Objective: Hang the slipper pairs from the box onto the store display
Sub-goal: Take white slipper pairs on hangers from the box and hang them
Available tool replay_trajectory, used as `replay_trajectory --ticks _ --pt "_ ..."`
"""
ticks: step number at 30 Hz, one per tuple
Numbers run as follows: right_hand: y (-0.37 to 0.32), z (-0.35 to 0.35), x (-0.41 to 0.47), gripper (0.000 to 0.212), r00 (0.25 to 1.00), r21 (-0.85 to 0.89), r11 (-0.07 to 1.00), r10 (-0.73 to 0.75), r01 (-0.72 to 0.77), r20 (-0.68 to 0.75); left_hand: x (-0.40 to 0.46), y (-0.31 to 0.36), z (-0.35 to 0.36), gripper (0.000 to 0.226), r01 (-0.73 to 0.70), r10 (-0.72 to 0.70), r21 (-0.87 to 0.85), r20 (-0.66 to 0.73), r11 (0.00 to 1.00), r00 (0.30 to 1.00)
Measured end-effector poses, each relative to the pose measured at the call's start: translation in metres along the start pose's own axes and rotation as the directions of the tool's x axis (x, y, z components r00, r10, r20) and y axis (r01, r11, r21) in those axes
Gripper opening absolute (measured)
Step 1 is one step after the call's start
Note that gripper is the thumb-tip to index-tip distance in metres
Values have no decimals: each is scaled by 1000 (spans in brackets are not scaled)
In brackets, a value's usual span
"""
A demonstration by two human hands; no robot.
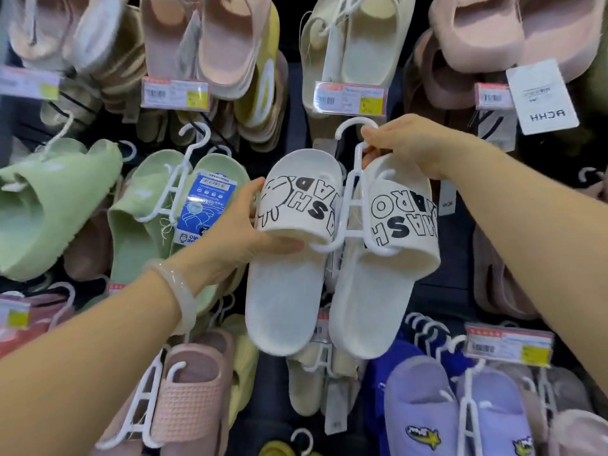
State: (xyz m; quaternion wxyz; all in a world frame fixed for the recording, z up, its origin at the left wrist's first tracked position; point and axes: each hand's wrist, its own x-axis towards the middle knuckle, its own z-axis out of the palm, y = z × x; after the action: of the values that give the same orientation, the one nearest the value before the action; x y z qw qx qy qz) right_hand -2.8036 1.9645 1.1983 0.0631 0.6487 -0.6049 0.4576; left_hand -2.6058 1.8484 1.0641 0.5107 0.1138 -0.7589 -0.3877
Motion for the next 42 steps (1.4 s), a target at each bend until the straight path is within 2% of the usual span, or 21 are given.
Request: replay_trajectory --ticks 4,9,14,23,27,29,32,35,37,38,39,42 --pt "12 1 21 36 999 0 999 -33 33 -15 18 -3 3 129 -21 22 7 -63 1000 998" --pt "18 1 39 37 993 65 992 -107 111 -53 35 -3 6 129 -58 58 5 -113 998 992" --pt "20 -1 47 34 992 160 979 -123 123 -11 46 -3 5 130 -65 61 -27 -121 998 991" --pt "39 4 68 36 991 67 989 -135 134 12 59 -11 7 131 -8 0 -55 -152 998 988" --pt "44 5 75 43 996 -140 987 -65 73 60 65 -16 7 110 84 -90 -52 -115 995 989" --pt "46 7 75 45 999 -206 977 -43 47 24 67 -18 7 102 111 -116 -59 -77 992 990" --pt "51 7 64 42 999 -120 993 0 5 36 65 -24 7 89 159 -163 -60 -69 985 984" --pt "69 -3 45 35 957 104 988 79 -112 280 58 -32 6 49 207 -208 -40 -10 977 978" --pt "83 -6 35 22 914 195 966 82 -171 396 56 -33 6 34 225 -226 -62 -7 972 974" --pt "88 -6 33 13 907 193 966 81 -175 414 55 -33 6 31 224 -225 -65 -13 972 974" --pt "92 -6 31 14 908 184 969 78 -167 412 55 -31 7 27 219 -221 -58 -21 974 975" --pt "91 -13 31 30 915 181 972 69 -152 397 56 -26 7 19 198 -198 -3 -30 980 980"
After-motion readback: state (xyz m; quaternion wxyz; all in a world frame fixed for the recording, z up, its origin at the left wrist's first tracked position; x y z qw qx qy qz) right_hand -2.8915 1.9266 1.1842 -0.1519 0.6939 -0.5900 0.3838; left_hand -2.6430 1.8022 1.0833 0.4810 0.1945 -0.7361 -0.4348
